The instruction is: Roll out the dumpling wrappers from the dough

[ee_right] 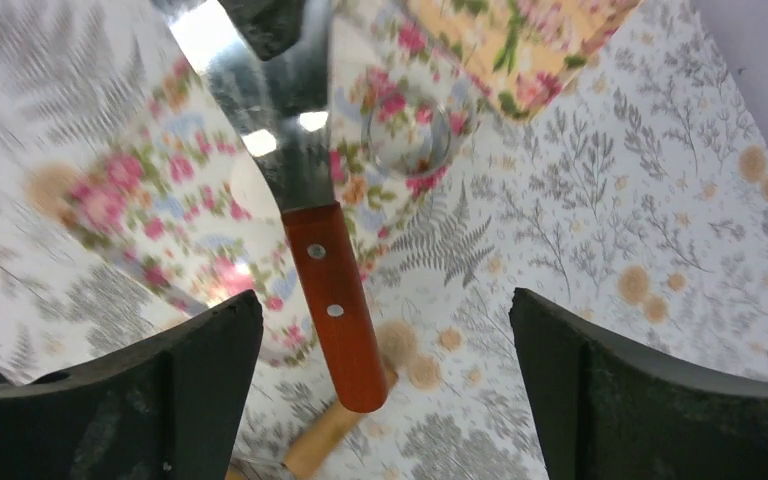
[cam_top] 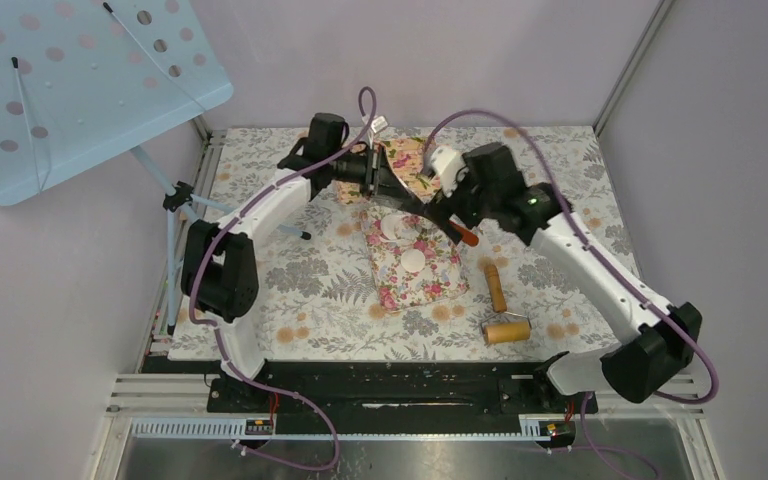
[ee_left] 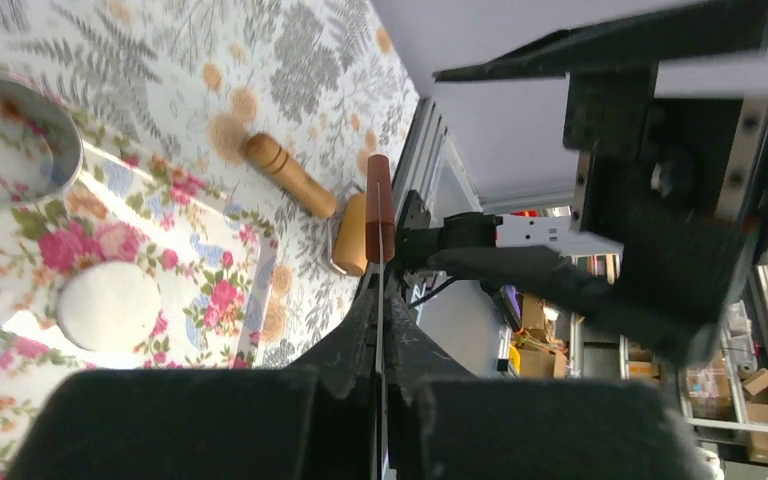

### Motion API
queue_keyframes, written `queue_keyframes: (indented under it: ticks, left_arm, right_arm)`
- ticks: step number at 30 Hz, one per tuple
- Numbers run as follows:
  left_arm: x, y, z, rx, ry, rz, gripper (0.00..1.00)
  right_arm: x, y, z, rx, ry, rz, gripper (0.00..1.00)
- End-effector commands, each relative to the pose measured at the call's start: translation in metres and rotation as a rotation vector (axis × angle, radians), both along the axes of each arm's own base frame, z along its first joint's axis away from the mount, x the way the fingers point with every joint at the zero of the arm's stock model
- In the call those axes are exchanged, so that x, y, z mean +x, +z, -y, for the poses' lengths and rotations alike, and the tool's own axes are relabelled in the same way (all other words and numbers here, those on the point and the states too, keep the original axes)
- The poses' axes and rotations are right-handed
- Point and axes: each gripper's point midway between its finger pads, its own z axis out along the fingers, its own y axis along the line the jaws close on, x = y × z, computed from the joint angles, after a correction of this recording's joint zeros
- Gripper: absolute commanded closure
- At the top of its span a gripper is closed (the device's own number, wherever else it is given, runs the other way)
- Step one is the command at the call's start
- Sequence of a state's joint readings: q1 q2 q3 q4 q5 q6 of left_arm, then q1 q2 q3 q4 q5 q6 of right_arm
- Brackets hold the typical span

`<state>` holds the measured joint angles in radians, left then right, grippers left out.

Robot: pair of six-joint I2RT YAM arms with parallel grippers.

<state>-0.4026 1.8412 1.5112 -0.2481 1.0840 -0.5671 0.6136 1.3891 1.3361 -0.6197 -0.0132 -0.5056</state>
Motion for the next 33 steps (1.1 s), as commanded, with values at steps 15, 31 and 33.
queue_keyframes:
  ticks: [15,31,33]
  left_arm:
    - [0.010,0.168,-0.064,-0.550,0.164,0.441,1.00]
    - [0.043,0.071,-0.041,-0.390,0.376,0.228,1.00]
    - [0.043,0.072,-0.042,-0.390,0.380,0.230,1.00]
  right_arm:
    - [0.028,0.146,-0.028,1.483,0.086,-0.471,0.01]
    - [0.041,0.144,-0.041,1.618,0.119,-0.496,0.11]
    - [0.042,0.138,-0.045,1.600,0.109,-0.499,0.12]
